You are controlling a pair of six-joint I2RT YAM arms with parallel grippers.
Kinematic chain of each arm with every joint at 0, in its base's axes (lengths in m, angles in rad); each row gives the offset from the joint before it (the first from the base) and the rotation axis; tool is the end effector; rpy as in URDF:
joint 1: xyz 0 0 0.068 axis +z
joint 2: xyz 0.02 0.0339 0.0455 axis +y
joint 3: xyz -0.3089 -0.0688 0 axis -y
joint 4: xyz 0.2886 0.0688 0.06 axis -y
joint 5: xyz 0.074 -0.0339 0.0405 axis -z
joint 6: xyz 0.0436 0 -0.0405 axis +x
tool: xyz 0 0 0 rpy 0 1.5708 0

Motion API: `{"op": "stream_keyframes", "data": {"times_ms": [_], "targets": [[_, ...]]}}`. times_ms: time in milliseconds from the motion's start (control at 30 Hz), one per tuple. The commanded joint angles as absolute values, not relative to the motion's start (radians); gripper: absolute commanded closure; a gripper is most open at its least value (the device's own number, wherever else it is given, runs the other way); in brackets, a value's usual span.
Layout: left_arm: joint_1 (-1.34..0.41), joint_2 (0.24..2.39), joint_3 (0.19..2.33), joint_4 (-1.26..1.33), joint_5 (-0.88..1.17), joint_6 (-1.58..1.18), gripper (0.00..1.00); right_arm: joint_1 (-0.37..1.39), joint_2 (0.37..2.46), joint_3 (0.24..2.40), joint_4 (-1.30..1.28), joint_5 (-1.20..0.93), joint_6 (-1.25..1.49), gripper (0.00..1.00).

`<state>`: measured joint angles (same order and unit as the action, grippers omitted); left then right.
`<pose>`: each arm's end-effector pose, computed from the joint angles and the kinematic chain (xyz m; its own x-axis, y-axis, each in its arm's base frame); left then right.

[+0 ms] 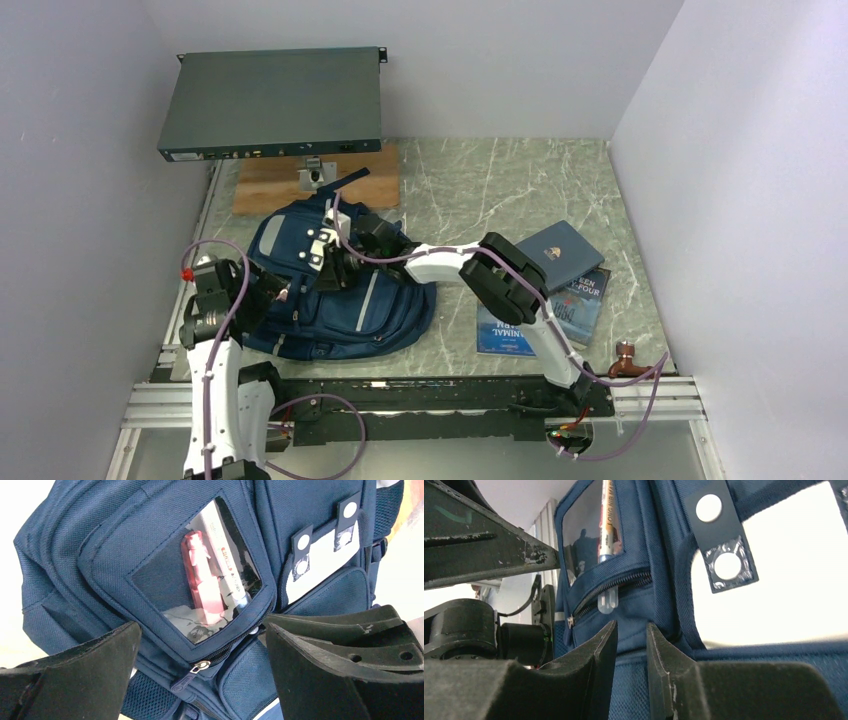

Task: Pack the student bag
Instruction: Place the stationery in the student bag.

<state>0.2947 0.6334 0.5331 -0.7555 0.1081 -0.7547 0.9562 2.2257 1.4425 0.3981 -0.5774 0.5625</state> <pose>0.1364 0.0365 0.2385 -0.3749 -0.8256 -0.4218 -0.6560 0.5577 -0.5085 0.3020 0.4692 0.1559 -0.7039 -0.2224 -0.6746 -0.7103 0.2228 0.6677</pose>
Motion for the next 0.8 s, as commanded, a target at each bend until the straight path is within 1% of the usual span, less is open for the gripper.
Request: {"op": "stream_keyframes", "data": {"times_ms": [0, 67, 233, 467, 567, 667, 767], "targets": [[0.292, 0.660, 0.527, -0.659, 0.165, -0.757, 0.00, 0.962, 2.253, 1.531, 0.486, -0.615, 0.569, 0.70], [0.293, 0.685, 0.522, -0.639, 0.180, -0.737, 0.00, 0.965, 2.272, 1.561, 0.470, -0.633, 0.552, 0.71], [0.294, 0.726, 0.522, -0.623, 0.204, -0.703, 0.00, 0.969, 2.303, 1.607, 0.465, -0.688, 0.525, 0.80], [0.293, 0.680, 0.502, -0.606, 0.218, -0.689, 0.00, 0.972, 2.347, 1.680, 0.415, -0.772, 0.513, 0.93], [0.293, 0.678, 0.504, -0.604, 0.231, -0.675, 0.00, 0.973, 2.364, 1.688, 0.431, -0.813, 0.536, 0.95], [0.293, 0.689, 0.509, -0.604, 0.249, -0.666, 0.00, 0.976, 2.392, 1.728, 0.423, -0.893, 0.555, 1.00], [0.293, 0.706, 0.524, -0.614, 0.260, -0.653, 0.00, 0.978, 2.400, 1.742, 0.385, -0.932, 0.523, 1.00]]}}
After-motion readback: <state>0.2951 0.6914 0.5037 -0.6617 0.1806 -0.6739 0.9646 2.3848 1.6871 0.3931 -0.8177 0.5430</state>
